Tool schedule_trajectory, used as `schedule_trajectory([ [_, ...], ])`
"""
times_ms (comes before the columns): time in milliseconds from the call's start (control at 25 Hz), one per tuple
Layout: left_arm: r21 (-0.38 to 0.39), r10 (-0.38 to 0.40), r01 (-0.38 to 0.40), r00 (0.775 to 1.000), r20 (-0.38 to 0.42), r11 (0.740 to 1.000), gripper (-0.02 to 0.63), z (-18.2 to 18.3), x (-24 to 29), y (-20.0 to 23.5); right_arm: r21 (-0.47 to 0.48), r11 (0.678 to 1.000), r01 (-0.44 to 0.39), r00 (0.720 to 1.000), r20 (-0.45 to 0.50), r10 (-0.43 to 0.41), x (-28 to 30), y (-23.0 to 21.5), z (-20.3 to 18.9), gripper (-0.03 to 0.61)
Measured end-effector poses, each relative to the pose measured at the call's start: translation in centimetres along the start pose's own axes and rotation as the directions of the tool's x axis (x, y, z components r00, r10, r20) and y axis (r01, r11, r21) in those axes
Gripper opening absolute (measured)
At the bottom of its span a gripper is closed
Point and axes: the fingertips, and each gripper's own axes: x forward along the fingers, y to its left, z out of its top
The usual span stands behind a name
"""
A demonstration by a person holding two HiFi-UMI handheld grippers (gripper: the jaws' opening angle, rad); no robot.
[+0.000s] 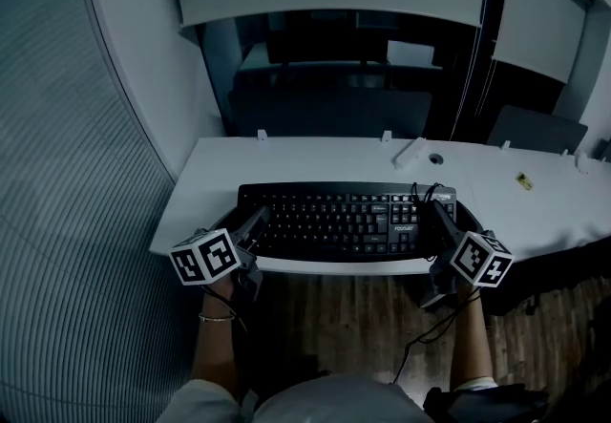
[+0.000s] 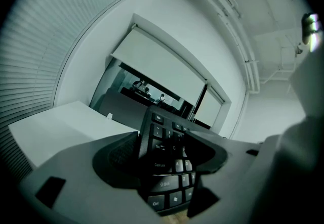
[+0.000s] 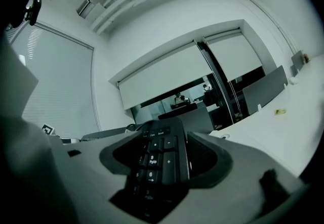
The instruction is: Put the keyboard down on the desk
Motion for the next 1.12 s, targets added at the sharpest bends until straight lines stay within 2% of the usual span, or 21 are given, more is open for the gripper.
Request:
schedule_trajectory([
  [480, -0.015, 0.031, -0.032, 0.999, -0.045, 0.999, 0.278, -0.2, 0.3, 0.3, 0.029, 1.0, 0.011, 0.999, -0.041, -0.01, 0.4, -0.3, -0.5, 0.253],
  [920, -0.035, -0.015, 0.014, 1.0, -0.022, 0.999, 0.278, -0.4, 0.4, 0.4, -0.008, 1.0, 0.028, 0.999, -0.017, -0.028, -0.3, 0.3, 0.4, 0.253],
  [1120, -0.032, -0.01, 0.009, 1.0, -0.012, 0.999, 0.275, -0.3, 0.5, 0.4, -0.002, 1.0, 0.026, 1.0, -0.017, -0.026, -0.2, 0.2, 0.2, 0.253],
])
